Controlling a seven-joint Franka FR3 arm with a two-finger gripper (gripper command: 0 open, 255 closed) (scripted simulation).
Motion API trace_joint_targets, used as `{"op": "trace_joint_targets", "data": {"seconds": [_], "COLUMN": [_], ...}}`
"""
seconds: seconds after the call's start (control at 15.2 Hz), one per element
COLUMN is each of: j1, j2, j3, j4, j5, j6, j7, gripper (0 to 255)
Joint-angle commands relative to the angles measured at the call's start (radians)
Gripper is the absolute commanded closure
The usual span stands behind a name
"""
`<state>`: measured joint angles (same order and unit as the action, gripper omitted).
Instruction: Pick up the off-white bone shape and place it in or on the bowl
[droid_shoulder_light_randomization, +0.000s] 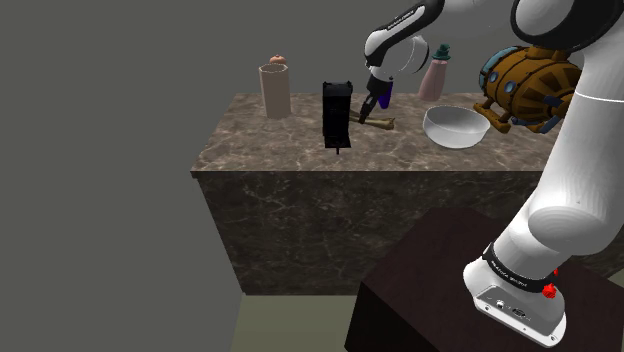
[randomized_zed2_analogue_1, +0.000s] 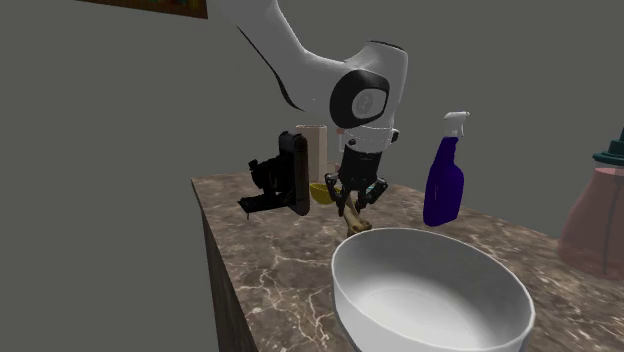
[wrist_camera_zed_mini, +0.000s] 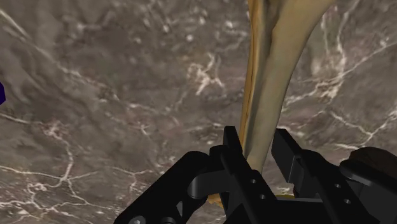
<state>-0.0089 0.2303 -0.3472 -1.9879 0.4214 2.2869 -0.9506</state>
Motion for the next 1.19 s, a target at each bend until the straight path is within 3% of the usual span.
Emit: {"op": "trace_joint_targets", "data": {"seconds": [0.0, 1.12], "j1": [0.000, 0.009], "j2": [0.000, -0.090], "j3": [0.000, -0.019], "j4": [0.000, 0.104], "j5": [0.000, -0.084], "j6": [0.000, -0.175], "j7": [0.000, 0.088], "gripper": [255, 255]}}
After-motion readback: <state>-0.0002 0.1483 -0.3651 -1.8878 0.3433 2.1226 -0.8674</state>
